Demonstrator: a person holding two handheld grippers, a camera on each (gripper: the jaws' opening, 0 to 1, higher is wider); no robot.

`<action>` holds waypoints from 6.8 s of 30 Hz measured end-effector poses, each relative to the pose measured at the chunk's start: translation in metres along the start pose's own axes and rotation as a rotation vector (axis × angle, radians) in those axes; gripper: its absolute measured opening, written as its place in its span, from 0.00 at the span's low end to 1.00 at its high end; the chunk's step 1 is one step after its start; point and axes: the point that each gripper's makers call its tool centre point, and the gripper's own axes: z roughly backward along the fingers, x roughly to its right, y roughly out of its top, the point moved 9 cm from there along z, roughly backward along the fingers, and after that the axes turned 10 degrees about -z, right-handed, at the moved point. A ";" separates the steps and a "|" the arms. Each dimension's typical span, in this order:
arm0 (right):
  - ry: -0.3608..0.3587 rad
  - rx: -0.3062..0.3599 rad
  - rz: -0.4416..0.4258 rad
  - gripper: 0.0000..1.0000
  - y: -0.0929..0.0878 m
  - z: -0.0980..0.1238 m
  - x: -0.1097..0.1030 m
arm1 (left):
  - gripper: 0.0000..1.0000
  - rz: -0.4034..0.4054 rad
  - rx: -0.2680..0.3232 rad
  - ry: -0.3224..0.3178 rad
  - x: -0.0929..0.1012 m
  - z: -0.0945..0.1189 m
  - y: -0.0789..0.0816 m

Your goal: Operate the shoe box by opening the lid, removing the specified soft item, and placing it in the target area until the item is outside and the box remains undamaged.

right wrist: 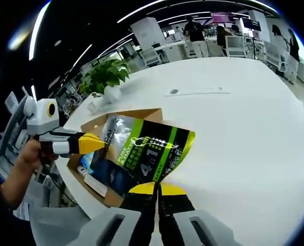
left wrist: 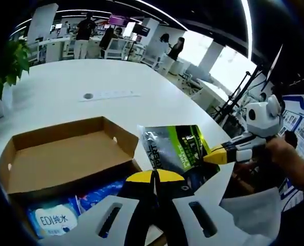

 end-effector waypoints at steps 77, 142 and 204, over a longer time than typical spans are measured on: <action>-0.264 0.034 0.081 0.00 0.002 -0.062 0.110 | 0.00 -0.680 -0.349 0.036 0.020 -0.141 -0.014; -0.277 0.079 0.038 0.00 -0.001 -0.089 0.111 | 0.10 -0.979 -0.439 0.105 0.022 -0.136 -0.015; -0.302 0.074 0.256 0.19 0.003 -0.057 0.095 | 0.26 -0.507 -0.191 0.146 -0.018 -0.011 -0.010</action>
